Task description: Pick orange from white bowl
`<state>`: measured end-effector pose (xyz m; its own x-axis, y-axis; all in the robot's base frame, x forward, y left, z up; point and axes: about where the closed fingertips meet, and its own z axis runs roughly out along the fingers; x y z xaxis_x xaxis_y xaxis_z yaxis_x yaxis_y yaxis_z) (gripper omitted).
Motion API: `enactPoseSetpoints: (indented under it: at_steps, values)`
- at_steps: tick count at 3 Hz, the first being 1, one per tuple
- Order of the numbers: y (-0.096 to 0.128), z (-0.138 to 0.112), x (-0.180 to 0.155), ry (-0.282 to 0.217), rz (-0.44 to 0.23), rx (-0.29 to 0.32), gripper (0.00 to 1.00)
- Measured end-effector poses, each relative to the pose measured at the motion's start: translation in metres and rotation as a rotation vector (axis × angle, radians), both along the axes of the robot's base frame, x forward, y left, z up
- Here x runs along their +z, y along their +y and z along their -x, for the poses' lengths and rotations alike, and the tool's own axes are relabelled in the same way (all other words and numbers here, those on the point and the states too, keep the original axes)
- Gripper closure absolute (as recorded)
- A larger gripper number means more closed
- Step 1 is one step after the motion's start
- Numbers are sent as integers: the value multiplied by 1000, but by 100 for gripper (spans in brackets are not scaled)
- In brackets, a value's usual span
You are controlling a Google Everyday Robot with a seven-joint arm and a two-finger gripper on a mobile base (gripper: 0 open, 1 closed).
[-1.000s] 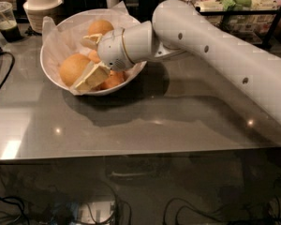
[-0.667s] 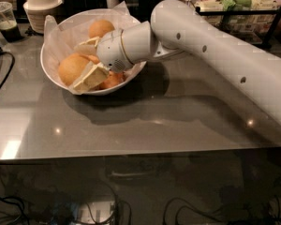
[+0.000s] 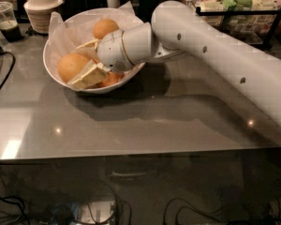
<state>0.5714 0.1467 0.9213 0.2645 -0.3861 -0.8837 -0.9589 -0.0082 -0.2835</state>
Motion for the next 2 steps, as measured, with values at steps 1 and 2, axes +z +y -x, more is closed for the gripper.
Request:
enactPoseSetpoints:
  at_steps: [1,2]
  values:
    - [0,0,0,0,0,0,100]
    - [-1,8,14,-33,-34,6,100]
